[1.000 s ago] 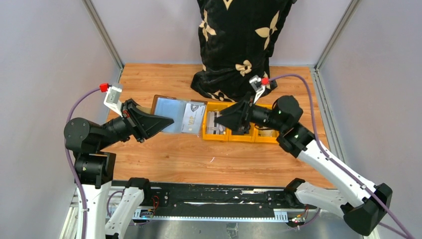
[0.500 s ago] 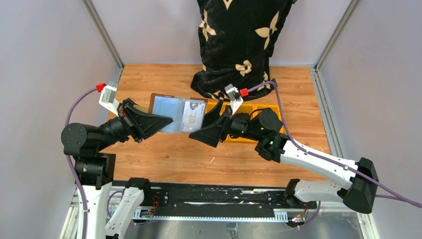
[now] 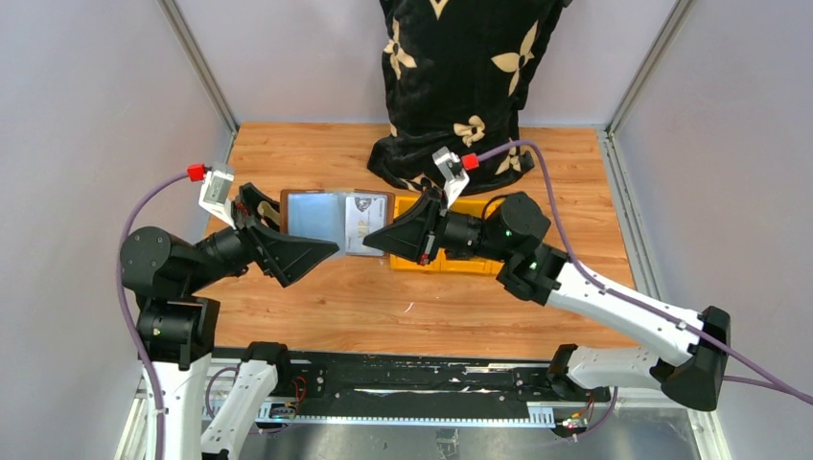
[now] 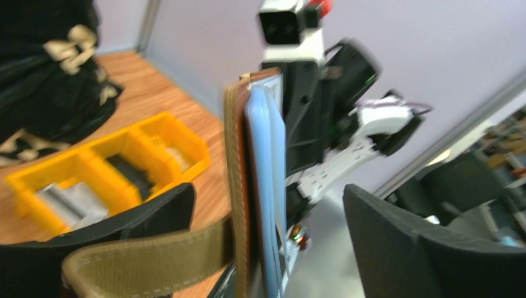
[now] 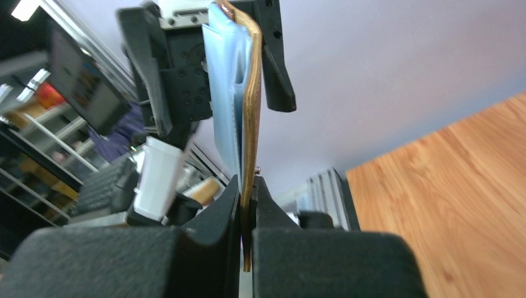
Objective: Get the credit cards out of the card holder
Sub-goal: Remove the credit card from the card holder.
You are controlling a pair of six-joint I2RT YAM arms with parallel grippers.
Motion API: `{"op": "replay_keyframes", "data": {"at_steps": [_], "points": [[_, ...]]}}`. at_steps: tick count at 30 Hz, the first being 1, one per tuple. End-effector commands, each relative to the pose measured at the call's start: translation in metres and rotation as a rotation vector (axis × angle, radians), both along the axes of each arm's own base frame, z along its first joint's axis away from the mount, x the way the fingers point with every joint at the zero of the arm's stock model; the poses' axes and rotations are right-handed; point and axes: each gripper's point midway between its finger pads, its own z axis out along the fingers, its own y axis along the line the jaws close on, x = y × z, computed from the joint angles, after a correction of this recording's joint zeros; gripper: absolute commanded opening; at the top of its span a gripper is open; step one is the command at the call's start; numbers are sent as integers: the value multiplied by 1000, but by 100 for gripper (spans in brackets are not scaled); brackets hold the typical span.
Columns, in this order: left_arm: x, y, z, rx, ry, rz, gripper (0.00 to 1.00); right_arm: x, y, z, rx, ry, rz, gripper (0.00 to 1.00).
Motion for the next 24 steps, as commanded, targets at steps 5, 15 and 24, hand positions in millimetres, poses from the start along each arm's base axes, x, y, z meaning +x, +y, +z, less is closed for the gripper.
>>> {"op": "replay_keyframes", "data": {"at_steps": [5,15,24], "points": [[-2,25,1,326,-298,169,100,3,-37,-67,-681,-206,-22,0],[-19,12,-54,428,-364,-56,99,-10,-30,-95,-941,-353,129,0],[-27,1,-92,371,-249,-217,92,-30,0,-97,-1013,-481,256,0]]}}
